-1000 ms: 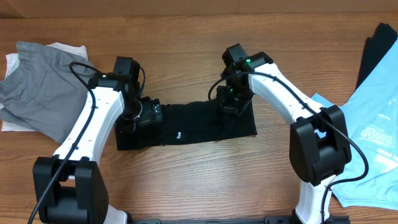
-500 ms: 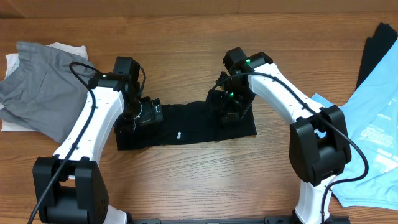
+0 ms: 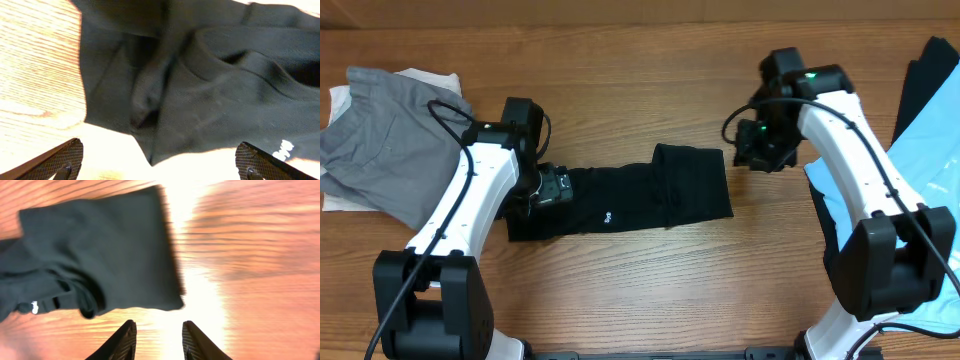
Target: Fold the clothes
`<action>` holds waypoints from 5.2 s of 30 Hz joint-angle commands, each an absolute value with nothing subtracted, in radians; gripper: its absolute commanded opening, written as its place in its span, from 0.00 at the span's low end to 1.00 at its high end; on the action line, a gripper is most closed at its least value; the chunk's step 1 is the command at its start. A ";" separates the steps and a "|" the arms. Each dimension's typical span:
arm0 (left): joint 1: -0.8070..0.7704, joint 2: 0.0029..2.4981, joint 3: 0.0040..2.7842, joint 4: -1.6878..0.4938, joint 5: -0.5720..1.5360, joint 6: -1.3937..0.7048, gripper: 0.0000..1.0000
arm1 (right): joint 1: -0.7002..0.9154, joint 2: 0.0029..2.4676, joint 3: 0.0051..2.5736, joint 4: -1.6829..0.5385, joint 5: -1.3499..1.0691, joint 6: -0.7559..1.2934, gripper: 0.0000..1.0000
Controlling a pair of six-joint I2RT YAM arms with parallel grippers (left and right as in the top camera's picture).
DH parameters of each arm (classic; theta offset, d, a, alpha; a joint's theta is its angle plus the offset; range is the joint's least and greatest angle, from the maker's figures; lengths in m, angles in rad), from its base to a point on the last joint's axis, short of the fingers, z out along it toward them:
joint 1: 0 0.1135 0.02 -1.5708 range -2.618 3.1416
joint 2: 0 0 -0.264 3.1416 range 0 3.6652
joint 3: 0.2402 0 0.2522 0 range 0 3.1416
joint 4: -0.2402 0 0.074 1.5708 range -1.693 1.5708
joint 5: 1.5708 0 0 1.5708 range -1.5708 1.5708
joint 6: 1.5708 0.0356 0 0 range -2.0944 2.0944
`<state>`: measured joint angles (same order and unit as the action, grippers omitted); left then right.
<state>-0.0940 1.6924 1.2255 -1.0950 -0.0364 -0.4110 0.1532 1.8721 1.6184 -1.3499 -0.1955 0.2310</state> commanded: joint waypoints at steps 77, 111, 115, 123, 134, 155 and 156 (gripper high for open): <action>-0.472 1.991 1.579 -0.971 0.192 -0.499 0.18 | 0.109 1.863 1.629 -1.389 -0.079 0.229 0.42; -0.252 1.940 1.579 -1.032 0.171 -0.480 0.63 | 0.355 1.863 1.554 -1.153 -0.548 -0.002 0.62; -0.255 2.009 1.579 -1.032 0.184 -0.479 0.63 | 0.440 1.863 1.508 -1.032 -0.449 0.147 0.62; -0.256 2.106 1.579 -1.035 0.211 -0.479 0.63 | 0.526 1.865 1.439 -0.896 -0.393 0.210 0.61; -0.256 2.106 1.579 -1.031 0.210 -0.479 0.66 | 0.665 1.865 1.421 -0.894 -0.214 0.297 0.65; -0.256 2.106 1.579 -1.028 0.211 -0.479 0.70 | 0.746 1.865 1.421 -0.820 -0.154 0.448 0.65; -0.255 2.106 1.579 -1.028 0.211 -0.479 0.70 | 0.751 1.865 1.421 -0.819 -0.136 0.451 0.65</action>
<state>-0.2546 2.0819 1.5661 -1.0283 0.1974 -0.4725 0.7258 1.8736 1.4254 -0.8299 -0.1764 0.4347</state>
